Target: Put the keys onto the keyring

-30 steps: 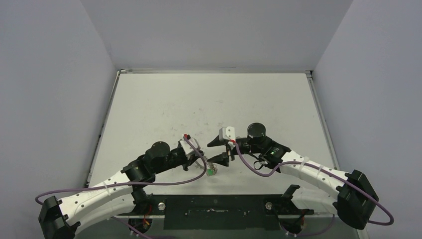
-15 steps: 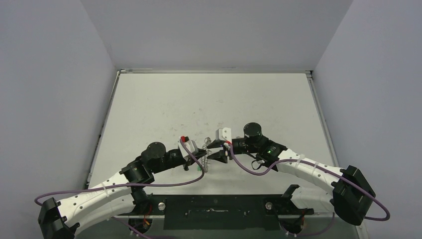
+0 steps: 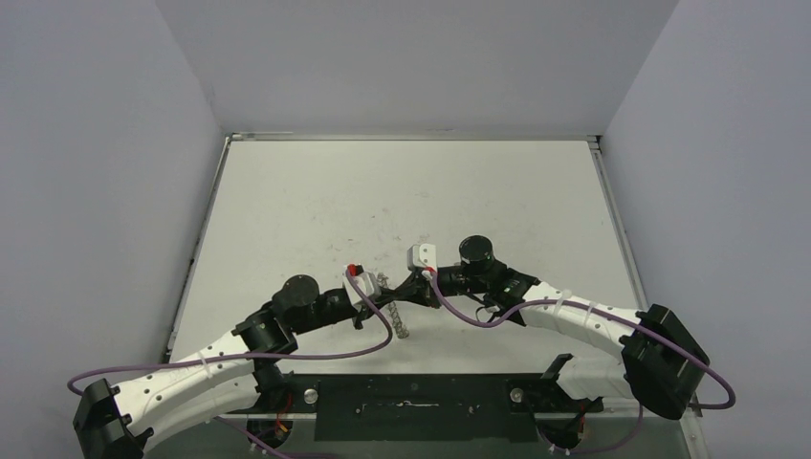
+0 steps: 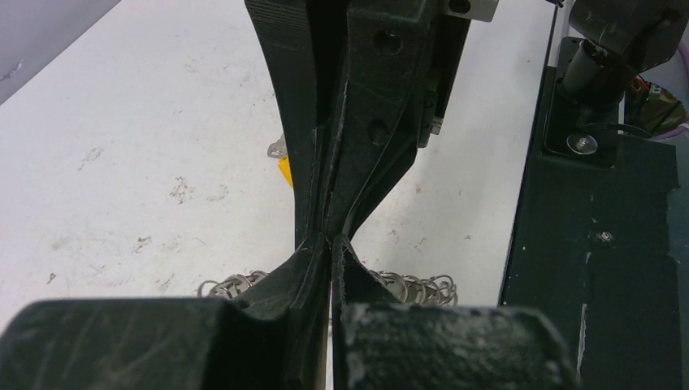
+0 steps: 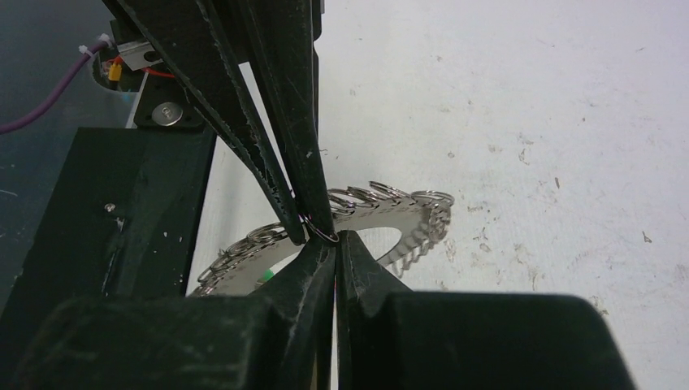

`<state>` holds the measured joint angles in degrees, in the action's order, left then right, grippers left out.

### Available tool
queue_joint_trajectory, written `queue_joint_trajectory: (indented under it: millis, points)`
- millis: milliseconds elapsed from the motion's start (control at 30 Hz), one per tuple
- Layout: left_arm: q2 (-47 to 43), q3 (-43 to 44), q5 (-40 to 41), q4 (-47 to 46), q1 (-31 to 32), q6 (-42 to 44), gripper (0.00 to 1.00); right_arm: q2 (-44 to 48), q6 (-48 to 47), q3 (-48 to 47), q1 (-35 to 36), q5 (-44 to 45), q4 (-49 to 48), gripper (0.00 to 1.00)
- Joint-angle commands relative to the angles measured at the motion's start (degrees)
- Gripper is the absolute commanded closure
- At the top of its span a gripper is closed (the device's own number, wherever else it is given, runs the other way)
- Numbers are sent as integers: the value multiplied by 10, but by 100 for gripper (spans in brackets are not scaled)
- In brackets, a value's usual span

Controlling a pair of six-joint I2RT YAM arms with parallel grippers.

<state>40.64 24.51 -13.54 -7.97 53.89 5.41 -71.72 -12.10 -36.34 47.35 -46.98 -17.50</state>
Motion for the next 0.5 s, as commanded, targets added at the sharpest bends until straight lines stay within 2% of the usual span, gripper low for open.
queue_joint_trajectory:
  millis: [0, 467]
  points:
    - [-2, 3, -34, -80, 5, -2, 100, 10, -5, -17, 3, 0, -54, 100]
    - [-3, -23, -41, -123, 4, -17, 100, 71, -21, 15, 2, 32, -44, 100]
